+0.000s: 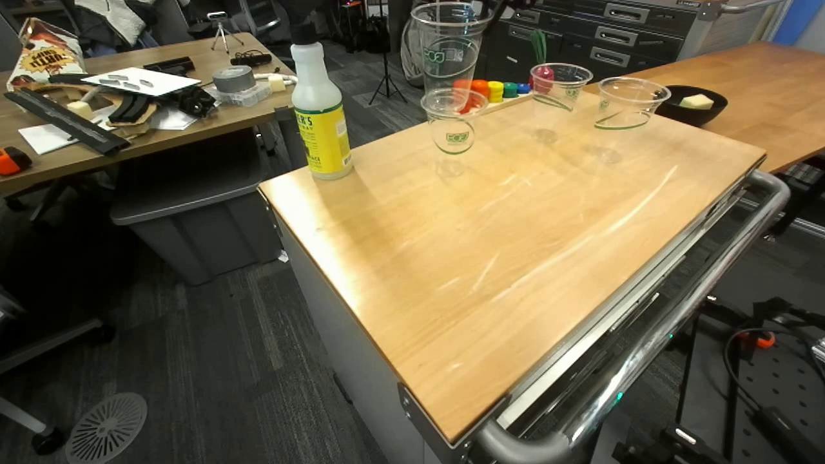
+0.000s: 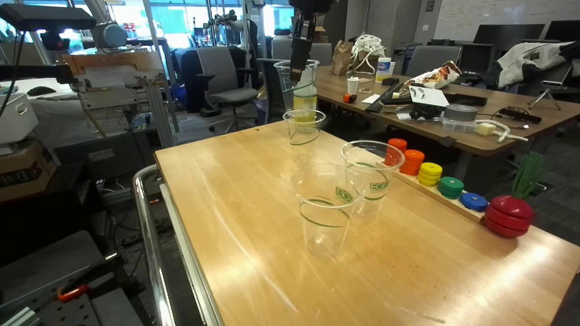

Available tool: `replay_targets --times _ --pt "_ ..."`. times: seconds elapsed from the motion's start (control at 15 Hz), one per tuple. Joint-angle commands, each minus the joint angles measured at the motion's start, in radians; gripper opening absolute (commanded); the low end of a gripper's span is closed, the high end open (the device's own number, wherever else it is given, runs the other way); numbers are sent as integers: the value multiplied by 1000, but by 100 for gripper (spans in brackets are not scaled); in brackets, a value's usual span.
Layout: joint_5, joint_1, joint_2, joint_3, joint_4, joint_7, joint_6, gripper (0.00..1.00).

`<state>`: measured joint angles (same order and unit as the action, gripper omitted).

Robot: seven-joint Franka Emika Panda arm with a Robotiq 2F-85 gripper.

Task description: Stack the cups into the front right cup

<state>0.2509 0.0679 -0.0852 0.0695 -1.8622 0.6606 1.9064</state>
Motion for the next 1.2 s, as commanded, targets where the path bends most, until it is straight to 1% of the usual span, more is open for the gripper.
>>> replay_targets --times 0.0,0.2,0.27,0.33,0.4,0.6,0.73,0.93,1.0,1.13 --pt "8 2 -21 8 22 1 -23 2" --pt "7 -1 -34 8 19 -4 -25 2" --pt "8 -2 -38 7 18 -8 -24 31" --pt "1 -3 -38 7 16 -13 -22 32" --pt "-2 -4 -39 7 15 -14 -20 37" --pt "-8 -5 -38 8 15 -11 -19 62" --pt "-14 -6 -39 8 14 -4 -24 76" --pt "-56 -14 -47 8 14 32 -32 98" --pt "-68 -16 -52 8 15 42 -31 100" --pt "-84 -19 -77 8 21 68 -28 100"
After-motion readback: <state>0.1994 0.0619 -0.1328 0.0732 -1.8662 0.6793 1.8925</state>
